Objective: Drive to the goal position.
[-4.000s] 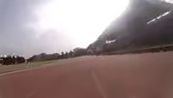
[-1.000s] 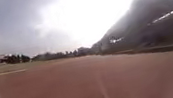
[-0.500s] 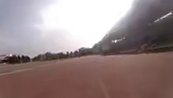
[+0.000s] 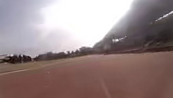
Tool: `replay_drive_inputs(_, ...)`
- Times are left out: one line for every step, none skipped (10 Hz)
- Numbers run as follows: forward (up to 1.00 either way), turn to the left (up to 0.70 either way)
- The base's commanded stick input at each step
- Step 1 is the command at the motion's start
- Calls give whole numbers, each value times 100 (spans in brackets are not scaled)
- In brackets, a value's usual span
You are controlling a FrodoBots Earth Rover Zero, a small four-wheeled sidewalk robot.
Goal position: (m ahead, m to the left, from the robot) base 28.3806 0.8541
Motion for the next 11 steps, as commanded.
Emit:
replay_drive_inputs(70,0)
replay_drive_inputs(70,0)
replay_drive_inputs(70,0)
replay_drive_inputs(70,0)
replay_drive_inputs(70,0)
replay_drive_inputs(70,0)
replay_drive_inputs(70,0)
replay_drive_inputs(70,0)
replay_drive_inputs(70,0)
replay_drive_inputs(70,0)
replay_drive_inputs(70,0)
